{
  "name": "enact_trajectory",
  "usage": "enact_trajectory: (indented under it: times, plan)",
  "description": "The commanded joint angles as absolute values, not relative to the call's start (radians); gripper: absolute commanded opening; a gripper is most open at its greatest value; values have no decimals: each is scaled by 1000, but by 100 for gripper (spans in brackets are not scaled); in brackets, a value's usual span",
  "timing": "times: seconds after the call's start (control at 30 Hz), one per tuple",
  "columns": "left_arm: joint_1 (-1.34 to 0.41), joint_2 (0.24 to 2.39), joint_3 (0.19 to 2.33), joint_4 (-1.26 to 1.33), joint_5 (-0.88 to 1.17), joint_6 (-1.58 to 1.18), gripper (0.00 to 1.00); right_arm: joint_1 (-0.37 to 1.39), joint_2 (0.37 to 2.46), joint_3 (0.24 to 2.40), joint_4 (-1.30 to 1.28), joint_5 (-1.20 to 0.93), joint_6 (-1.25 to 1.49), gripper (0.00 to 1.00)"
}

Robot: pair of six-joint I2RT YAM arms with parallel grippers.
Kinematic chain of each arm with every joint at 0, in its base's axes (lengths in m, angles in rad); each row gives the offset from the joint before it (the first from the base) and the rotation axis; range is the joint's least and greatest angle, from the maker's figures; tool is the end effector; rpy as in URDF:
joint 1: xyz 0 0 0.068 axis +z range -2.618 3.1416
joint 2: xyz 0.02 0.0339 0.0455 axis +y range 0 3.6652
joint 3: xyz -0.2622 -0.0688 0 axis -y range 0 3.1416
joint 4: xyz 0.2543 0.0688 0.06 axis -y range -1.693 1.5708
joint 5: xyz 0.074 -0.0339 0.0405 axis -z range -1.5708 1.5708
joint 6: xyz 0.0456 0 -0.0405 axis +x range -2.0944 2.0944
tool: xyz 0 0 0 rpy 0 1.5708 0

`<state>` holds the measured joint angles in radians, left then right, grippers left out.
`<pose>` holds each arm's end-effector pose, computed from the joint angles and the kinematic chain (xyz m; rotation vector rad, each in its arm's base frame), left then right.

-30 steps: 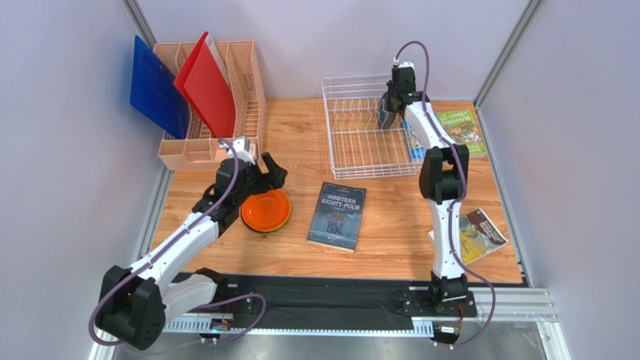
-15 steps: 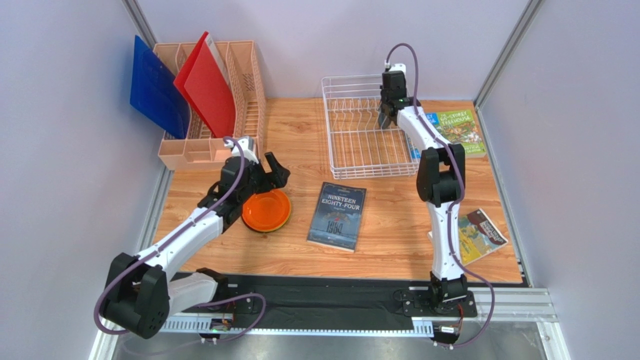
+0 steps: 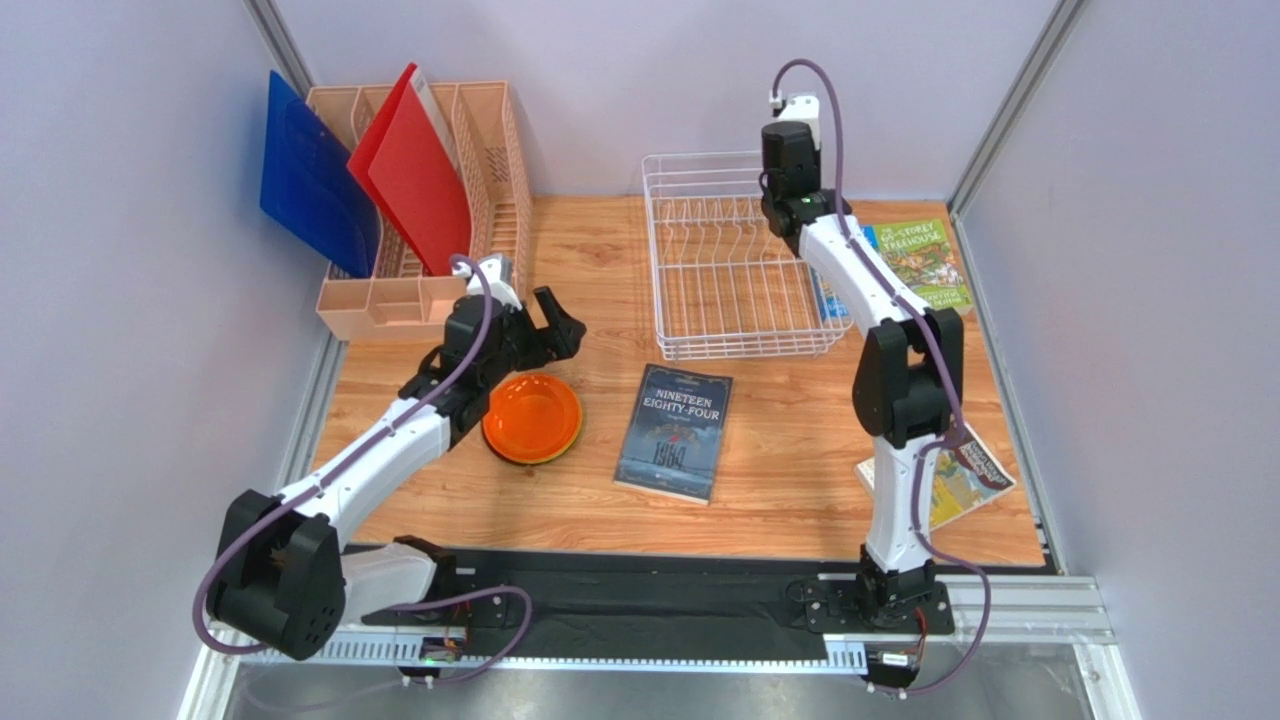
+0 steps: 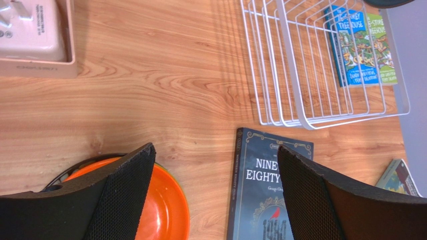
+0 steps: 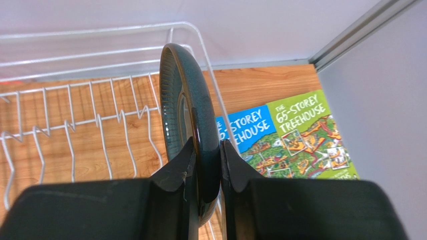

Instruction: Unload the plates from the dish rack

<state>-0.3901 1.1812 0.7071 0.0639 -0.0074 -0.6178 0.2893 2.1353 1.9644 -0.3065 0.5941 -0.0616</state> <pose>0.2625 -0.1076 0.2456 -0.2365 2.0251 -0.6389 0.5060 0.1240 0.2995 0.0174 1.9900 -0.4597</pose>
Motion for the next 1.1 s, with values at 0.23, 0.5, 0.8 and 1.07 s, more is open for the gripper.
enact_trajectory:
  times: [0.23,0.5,0.8,1.07]
  plan:
    - [-388,1272,819,182,169,-627,95,291,1651,1666,-330,317,162,0]
    - [-388,1356,838,355,389,-707,94,295,1373,1324,-296,-102,356,0]
    - [-396,1450,799,575,492,-847,92,310,1305,1120,-97,-441,571,0]
    - [-410,1532,769,736,518,-923,90,341,1296,1013,135,-558,771,0]
